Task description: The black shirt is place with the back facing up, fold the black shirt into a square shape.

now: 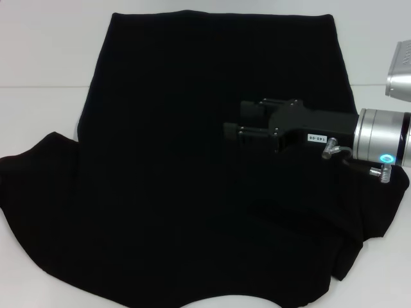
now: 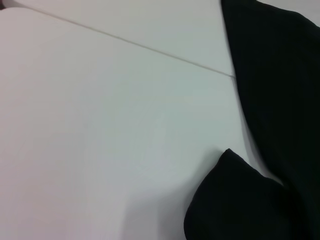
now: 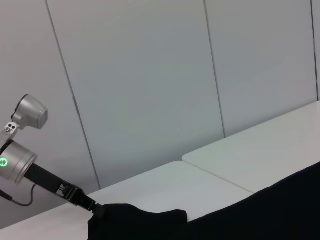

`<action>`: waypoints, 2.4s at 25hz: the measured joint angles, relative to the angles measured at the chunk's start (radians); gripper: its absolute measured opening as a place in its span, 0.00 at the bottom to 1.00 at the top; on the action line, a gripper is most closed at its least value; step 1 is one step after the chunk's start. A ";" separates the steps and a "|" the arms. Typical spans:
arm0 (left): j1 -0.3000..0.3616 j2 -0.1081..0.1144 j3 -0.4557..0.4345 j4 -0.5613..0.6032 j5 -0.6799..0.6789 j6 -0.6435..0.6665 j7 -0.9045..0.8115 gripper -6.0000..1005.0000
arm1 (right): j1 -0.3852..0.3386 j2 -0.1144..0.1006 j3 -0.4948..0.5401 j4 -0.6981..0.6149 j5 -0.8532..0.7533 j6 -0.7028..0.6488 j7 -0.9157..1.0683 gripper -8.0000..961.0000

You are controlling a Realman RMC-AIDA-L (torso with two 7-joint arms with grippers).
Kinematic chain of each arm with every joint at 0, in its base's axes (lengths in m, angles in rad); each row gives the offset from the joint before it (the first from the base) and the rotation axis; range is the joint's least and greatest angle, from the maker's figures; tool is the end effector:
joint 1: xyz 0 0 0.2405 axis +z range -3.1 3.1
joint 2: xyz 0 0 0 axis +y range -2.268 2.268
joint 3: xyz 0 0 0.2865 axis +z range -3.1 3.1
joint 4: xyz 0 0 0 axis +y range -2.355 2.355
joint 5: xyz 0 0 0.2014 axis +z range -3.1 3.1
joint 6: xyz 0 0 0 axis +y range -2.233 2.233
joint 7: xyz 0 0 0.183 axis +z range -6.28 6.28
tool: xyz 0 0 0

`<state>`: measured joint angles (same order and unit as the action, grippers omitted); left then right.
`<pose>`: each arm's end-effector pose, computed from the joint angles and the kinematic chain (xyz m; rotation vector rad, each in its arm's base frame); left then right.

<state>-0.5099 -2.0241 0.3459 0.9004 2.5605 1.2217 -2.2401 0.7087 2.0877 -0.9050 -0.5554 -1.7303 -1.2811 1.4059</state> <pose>-0.4091 0.3762 0.0645 -1.7893 -1.5545 -0.2652 0.1895 0.4174 -0.0741 -2.6499 0.5484 0.7912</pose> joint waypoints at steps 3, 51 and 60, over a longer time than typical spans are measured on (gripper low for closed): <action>0.002 0.000 -0.001 0.000 0.000 -0.001 0.000 0.00 | 0.000 0.000 0.000 -0.001 0.000 0.000 0.000 0.76; -0.006 0.005 -0.018 0.037 -0.159 0.108 0.080 0.00 | -0.004 0.002 0.011 -0.001 0.002 0.002 -0.004 0.76; -0.012 0.007 -0.020 0.028 -0.240 0.148 0.130 0.00 | -0.006 0.002 0.012 0.000 0.001 -0.003 -0.001 0.76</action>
<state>-0.5218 -2.0171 0.3259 0.9286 2.3201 1.3694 -2.1099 0.7022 2.0893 -0.8928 -0.5553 -1.7288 -1.2837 1.4046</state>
